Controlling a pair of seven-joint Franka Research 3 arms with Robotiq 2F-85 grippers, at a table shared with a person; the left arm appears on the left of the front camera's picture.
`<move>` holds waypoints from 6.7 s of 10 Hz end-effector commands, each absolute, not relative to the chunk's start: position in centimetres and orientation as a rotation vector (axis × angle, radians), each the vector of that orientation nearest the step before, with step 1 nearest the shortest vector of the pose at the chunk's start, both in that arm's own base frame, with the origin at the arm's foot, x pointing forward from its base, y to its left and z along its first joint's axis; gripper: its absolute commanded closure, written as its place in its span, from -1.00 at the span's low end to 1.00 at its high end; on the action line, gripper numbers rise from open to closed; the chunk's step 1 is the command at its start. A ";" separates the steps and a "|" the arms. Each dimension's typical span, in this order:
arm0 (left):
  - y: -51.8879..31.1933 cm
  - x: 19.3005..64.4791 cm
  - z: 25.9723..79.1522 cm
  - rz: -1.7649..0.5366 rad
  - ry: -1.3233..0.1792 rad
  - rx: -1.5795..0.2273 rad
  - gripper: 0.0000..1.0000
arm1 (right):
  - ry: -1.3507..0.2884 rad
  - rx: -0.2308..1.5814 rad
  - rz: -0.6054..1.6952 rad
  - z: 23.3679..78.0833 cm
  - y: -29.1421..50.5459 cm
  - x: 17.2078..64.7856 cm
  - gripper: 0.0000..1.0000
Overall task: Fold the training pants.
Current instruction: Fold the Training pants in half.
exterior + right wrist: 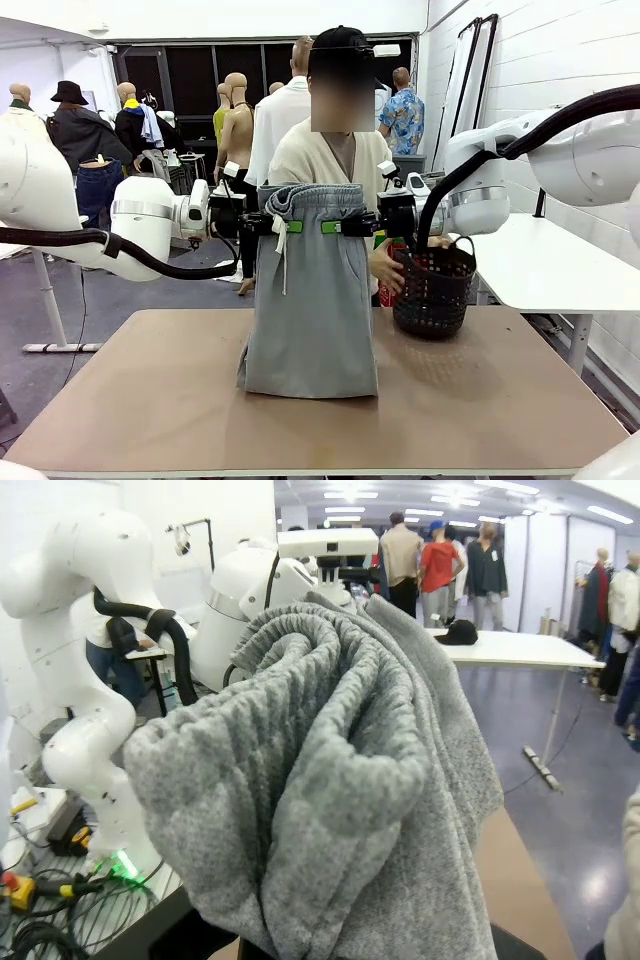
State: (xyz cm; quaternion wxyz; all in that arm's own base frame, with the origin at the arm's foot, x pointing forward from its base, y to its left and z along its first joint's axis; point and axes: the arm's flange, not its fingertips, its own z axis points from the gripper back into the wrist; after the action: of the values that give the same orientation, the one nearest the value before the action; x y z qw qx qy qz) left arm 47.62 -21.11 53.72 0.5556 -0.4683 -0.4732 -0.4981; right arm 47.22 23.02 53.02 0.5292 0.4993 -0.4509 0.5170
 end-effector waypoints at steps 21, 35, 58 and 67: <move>-21.8 61.4 61.6 -1.157 -1.259 -0.853 1.00 | -1.202 0.946 1.430 63.6 26.6 63.2 1.00; -18.0 55.5 52.1 -0.887 -1.003 -1.059 1.00 | -0.927 1.137 1.137 49.8 24.9 55.9 1.00; -16.3 52.6 32.7 -0.354 -0.433 -1.271 1.00 | -0.565 1.355 0.596 31.5 23.9 53.8 1.00; -15.4 56.8 29.5 -0.330 -0.462 -1.252 1.00 | -0.501 1.319 0.533 28.0 25.4 56.9 1.00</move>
State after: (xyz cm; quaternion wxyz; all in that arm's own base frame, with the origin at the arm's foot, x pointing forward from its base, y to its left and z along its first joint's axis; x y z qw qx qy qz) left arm 56.94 -18.03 28.85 0.7664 -0.5899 -0.1990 -0.1582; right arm 57.08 25.77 27.62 0.7293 0.6008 -0.2227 0.2400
